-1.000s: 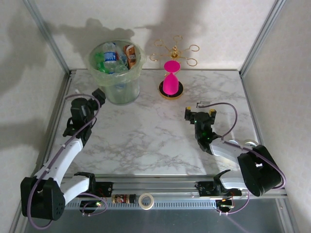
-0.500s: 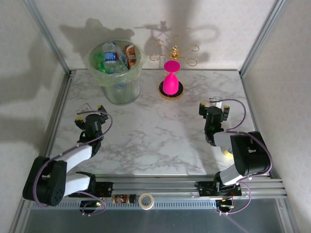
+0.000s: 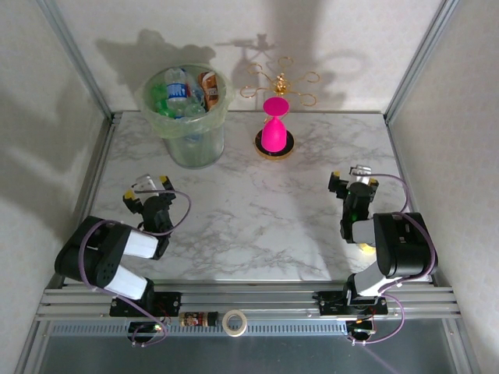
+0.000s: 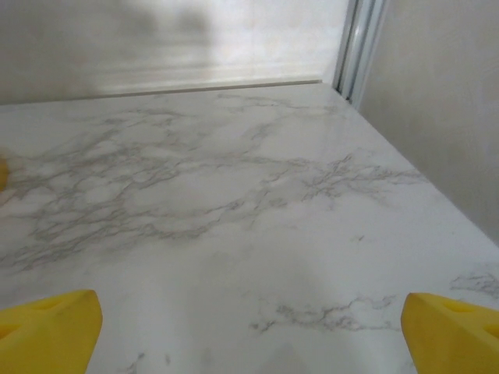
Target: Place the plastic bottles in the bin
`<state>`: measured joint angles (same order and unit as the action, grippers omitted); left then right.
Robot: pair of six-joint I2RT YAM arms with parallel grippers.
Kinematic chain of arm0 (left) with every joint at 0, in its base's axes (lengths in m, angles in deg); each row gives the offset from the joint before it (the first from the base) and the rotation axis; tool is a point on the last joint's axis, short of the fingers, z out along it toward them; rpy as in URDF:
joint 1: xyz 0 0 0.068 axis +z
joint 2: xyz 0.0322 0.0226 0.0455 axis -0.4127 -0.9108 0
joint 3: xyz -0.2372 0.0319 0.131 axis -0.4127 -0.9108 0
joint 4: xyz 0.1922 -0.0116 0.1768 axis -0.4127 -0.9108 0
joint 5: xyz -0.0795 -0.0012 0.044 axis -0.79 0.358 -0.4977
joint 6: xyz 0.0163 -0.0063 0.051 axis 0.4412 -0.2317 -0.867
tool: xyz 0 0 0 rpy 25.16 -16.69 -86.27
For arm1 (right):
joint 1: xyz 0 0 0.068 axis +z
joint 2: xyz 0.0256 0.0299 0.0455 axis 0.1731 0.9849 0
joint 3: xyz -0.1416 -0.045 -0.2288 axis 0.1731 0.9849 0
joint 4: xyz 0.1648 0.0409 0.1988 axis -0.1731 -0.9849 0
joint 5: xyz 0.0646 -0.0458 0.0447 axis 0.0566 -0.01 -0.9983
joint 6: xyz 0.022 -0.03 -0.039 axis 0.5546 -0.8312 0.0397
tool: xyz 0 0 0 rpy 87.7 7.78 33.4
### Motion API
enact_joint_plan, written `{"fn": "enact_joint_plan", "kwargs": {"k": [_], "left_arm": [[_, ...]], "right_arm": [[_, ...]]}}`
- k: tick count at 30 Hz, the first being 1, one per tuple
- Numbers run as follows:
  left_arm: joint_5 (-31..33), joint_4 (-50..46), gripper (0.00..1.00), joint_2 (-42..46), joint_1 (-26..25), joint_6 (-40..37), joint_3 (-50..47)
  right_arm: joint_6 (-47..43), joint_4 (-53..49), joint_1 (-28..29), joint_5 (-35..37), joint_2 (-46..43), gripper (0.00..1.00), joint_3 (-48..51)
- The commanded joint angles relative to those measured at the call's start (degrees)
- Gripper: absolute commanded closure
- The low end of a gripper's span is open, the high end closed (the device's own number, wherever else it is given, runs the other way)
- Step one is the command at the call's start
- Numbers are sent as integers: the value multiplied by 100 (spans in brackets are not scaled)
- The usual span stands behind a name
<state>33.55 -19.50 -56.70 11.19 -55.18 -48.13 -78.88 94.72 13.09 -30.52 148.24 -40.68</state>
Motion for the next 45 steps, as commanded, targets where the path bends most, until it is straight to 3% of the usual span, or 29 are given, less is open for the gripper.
{"fn": "enact_joint_plan", "kwargs": {"k": [1, 6, 10, 12, 14, 15, 17, 45], "left_arm": [[94, 547, 0, -42, -61, -258, 138], [-450, 1193, 0, 112, 24, -270, -335], [-1093, 1800, 0, 47, 293, -79, -719], [-1233, 2593, 0, -539, 442, -103, -741], [-1473, 1419, 0, -123, 455, -7, -496], [-1446, 1650, 0, -316, 439, -108, -434], [-1357, 1145, 0, -186, 449, 2, -288], [-1345, 984, 0, -230, 552, 108, -169]], "right_arm": [[133, 590, -47, -373, -131, 1, 159], [227, 2000, -63, -28, 132, 1, 836], [282, 1763, -52, 62, 63, 1, 793], [258, 1849, -36, 95, 89, 1, 804], [265, 1796, -14, 134, 74, 1, 796], [255, 1829, -14, 140, 85, 1, 804], [261, 1813, -14, 131, 79, 1, 809], [239, 1807, 16, 174, 87, 1, 789]]}}
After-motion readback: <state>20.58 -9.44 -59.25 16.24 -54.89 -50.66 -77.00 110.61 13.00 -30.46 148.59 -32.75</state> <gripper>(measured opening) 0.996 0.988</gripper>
